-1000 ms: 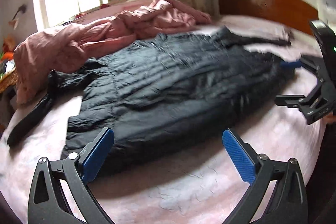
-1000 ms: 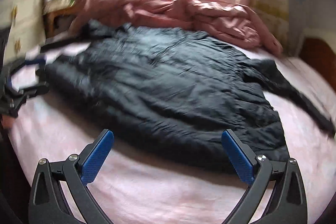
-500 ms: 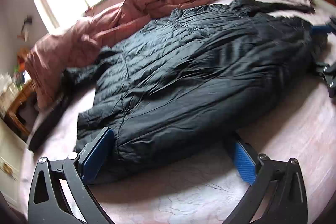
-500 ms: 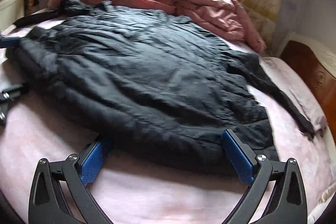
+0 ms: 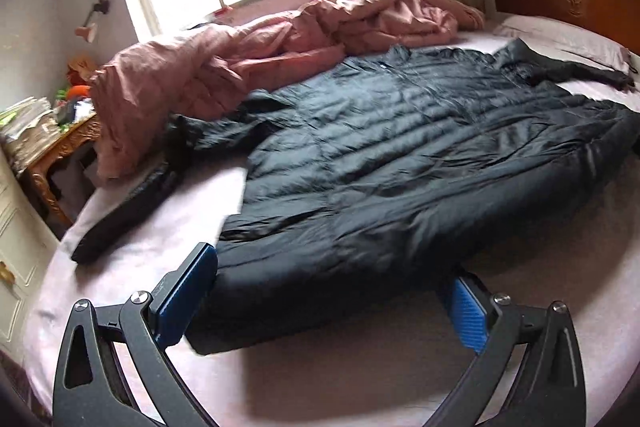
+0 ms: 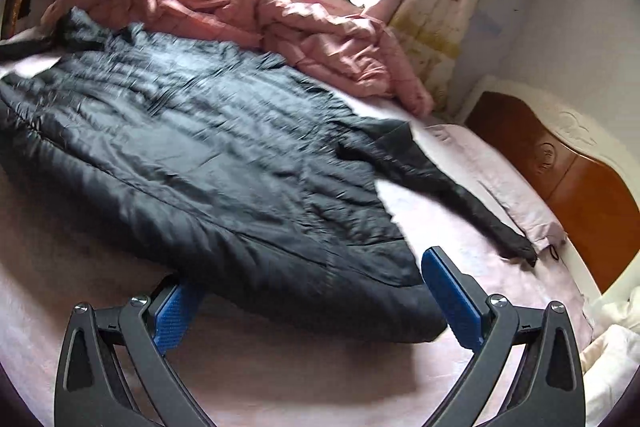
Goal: Fold large clothes
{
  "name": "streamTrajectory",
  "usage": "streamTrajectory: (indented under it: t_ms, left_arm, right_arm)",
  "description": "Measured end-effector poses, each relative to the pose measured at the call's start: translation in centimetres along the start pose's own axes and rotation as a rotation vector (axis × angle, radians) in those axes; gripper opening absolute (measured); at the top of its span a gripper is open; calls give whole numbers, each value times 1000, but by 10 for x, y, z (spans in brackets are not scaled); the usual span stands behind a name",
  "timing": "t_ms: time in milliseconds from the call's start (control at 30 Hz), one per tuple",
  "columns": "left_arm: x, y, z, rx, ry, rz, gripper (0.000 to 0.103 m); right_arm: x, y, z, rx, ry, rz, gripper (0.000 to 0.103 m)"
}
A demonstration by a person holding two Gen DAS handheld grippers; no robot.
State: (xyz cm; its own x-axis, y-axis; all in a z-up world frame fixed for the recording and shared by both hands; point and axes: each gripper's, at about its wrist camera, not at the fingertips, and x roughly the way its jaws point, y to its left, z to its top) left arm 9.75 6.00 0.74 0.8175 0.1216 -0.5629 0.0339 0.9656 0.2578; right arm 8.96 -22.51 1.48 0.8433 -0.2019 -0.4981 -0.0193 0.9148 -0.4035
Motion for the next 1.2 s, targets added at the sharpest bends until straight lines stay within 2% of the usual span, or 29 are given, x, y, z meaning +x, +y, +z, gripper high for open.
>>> streamTrajectory:
  t_ms: [233, 433, 533, 667, 800, 867, 933, 1000, 1067, 1100, 1200]
  left_arm:
    - [7, 10, 9, -36, -4, -6, 103]
    - [29, 25, 55, -62, -22, -12, 103]
    - [49, 35, 79, -78, -33, -25, 103]
    - [73, 45, 100, -93, -86, -27, 103]
    - [101, 61, 100, -169, -63, -81, 103]
    - [116, 71, 94, -221, -14, -113, 103]
    - [123, 83, 86, -274, 16, -139, 103]
    - [124, 96, 79, -339, 35, -160, 103]
    - [121, 107, 74, -383, 42, -187, 103]
    - [116, 112, 72, -403, 40, -210, 103]
    - [109, 123, 64, -450, 66, -331, 103]
  right_arm:
    - [12, -21, 7, 115, 25, 43, 103]
    - [34, -33, 52, 152, -24, 39, 103]
    - [61, -36, 77, 156, -22, 37, 103]
    - [99, -32, 98, 133, -31, 18, 103]
    - [117, -43, 101, 138, -71, 46, 103]
    - [128, -60, 95, 213, -25, 56, 103]
    - [139, -76, 86, 284, 23, 88, 103]
    - [150, -95, 73, 369, 79, 164, 103]
    - [156, -108, 62, 438, 98, 257, 103]
    - [160, -116, 57, 490, 104, 339, 103]
    - [173, -125, 47, 589, 114, 424, 102]
